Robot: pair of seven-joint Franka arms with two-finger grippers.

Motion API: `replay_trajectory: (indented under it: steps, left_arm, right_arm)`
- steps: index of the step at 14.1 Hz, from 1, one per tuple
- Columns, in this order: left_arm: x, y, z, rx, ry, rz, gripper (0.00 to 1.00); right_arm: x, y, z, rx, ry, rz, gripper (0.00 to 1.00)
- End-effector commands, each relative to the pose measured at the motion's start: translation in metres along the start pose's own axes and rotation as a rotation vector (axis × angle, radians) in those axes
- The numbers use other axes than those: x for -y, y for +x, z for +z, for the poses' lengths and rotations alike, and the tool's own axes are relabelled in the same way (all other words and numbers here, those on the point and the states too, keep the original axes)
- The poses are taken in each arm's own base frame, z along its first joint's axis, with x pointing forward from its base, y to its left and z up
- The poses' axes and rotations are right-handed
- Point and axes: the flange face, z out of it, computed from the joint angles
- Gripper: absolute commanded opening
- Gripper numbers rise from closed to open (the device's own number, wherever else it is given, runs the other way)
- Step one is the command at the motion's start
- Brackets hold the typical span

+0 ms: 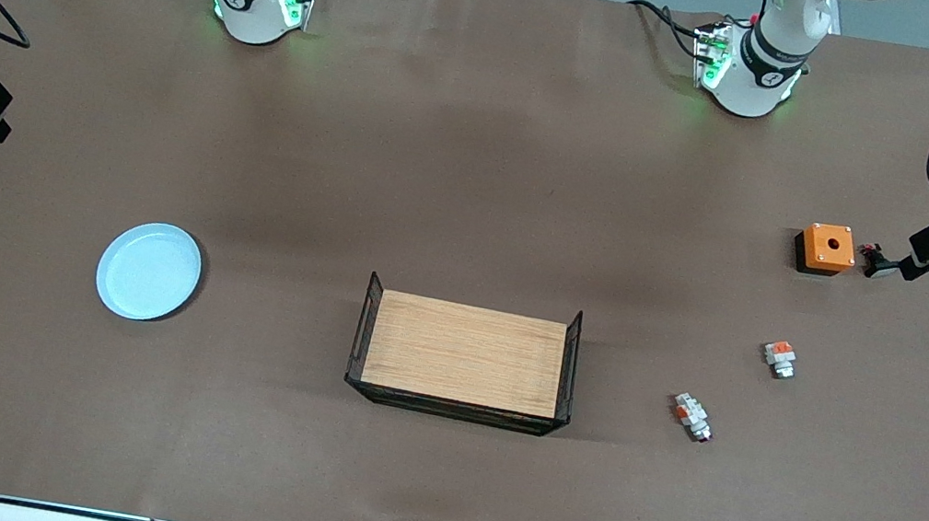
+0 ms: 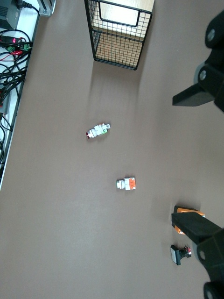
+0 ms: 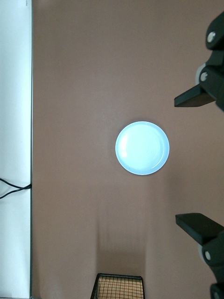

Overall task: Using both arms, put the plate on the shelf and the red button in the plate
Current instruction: 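Reach the right gripper to the plate while the left gripper reaches the buttons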

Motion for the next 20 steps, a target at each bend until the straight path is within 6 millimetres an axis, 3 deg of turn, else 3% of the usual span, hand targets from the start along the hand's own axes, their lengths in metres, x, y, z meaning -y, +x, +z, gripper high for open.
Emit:
replay_trajectory:
  steps: [1, 7, 10, 14, 17, 20]
  left_arm:
    - [0.000, -0.003, -0.004, 0.005, -0.006, -0.015, 1.00]
    - [0.002, 0.000, 0.001, 0.016, -0.004, -0.026, 1.00]
    - [0.002, 0.002, 0.004, 0.020, -0.003, -0.031, 1.00]
    - [0.002, 0.002, 0.005, 0.020, -0.002, -0.031, 1.00]
    - [0.001, 0.006, 0.012, 0.027, -0.003, -0.029, 1.00]
    - [0.003, 0.012, 0.029, 0.053, -0.001, -0.035, 1.00]
  right_arm:
    - [0.000, 0.001, -0.002, 0.004, -0.005, 0.014, 1.00]
    - [0.000, 0.001, -0.001, 0.009, -0.005, 0.014, 1.00]
    - [-0.007, -0.003, 0.018, 0.051, -0.015, 0.011, 1.00]
    - [-0.051, -0.014, 0.082, 0.093, -0.022, 0.068, 1.00]
    - [-0.093, -0.033, 0.150, 0.068, -0.024, 0.003, 1.00]
    - [-0.117, -0.058, 0.223, 0.058, -0.030, 0.038, 1.00]
